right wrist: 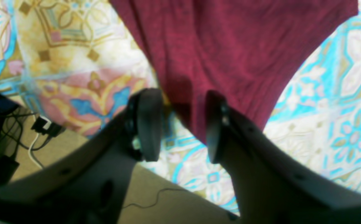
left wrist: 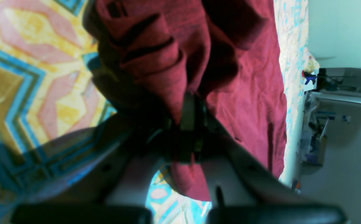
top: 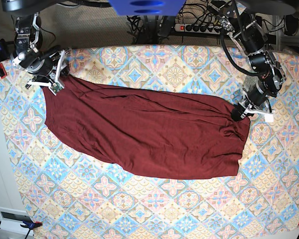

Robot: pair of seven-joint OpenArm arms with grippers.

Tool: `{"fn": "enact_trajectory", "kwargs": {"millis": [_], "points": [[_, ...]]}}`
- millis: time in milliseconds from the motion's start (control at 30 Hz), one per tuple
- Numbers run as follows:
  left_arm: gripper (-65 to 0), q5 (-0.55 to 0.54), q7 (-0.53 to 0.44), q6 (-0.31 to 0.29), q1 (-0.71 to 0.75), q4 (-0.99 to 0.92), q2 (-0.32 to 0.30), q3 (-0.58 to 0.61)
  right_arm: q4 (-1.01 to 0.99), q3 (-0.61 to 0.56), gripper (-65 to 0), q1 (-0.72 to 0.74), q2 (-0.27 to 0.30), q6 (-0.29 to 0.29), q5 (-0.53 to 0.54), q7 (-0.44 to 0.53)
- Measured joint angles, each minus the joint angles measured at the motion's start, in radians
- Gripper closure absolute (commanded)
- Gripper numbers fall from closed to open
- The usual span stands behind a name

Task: Layout the t-shirt on the table in an organized manner, then fold the t-shirt properly
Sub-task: 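Drag the held shirt end with the right gripper away from the left gripper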

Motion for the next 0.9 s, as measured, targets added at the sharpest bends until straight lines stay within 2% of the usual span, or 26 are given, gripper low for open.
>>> {"fn": "enact_trajectory", "kwargs": {"millis": [533, 667, 767, 900], "points": [[0.0, -0.001, 0.003, 0.000, 0.000, 0.000, -0.014, 0.000, -0.103, -0.007, -21.2, 0.030, 0.013, -0.003, -0.005, -0.005], [0.0, -0.003, 0.006, 0.000, 0.000, 0.000, -0.016, 0.000, -0.103, -0.062, -21.1, 0.033, 0.015, -0.004, 0.000, 0.003], [0.0, -0.004, 0.007, 0.000, 0.000, 0.000, -0.016, 0.000, -0.127, -0.064, -17.0, 0.033, 0.015, -0.003, 0.000, 0.004], [0.0, -0.003, 0.004, 0.000, 0.000, 0.000, -0.016, 0.000, -0.137, -0.057, -3.3, 0.035, 0.016, -0.007, -0.002, 0.012]]}}
